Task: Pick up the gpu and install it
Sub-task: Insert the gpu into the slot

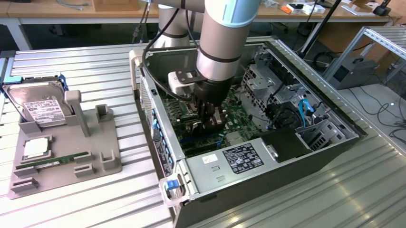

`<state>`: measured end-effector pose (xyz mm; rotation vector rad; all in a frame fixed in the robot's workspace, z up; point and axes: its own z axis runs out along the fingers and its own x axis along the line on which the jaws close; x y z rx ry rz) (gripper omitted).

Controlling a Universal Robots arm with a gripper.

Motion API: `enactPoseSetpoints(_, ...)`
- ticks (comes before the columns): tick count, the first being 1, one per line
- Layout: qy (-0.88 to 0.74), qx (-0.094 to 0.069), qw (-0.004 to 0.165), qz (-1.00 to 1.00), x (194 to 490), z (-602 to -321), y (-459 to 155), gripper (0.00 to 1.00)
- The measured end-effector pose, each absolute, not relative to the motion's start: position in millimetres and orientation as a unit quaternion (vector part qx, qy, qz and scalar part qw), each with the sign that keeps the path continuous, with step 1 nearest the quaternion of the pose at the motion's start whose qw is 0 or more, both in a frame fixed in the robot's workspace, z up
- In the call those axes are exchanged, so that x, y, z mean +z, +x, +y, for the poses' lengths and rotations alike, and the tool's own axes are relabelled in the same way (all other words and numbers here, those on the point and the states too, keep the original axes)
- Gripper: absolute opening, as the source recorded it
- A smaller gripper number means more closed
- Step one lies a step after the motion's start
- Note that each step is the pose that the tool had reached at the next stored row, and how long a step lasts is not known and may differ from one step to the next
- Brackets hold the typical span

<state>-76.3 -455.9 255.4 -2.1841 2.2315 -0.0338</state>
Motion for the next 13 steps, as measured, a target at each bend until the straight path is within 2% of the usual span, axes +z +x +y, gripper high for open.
enactPoseSetpoints(13,-0.699,-0.011,0.01,0.715,252.4,-455.9,-76.3,0.27)
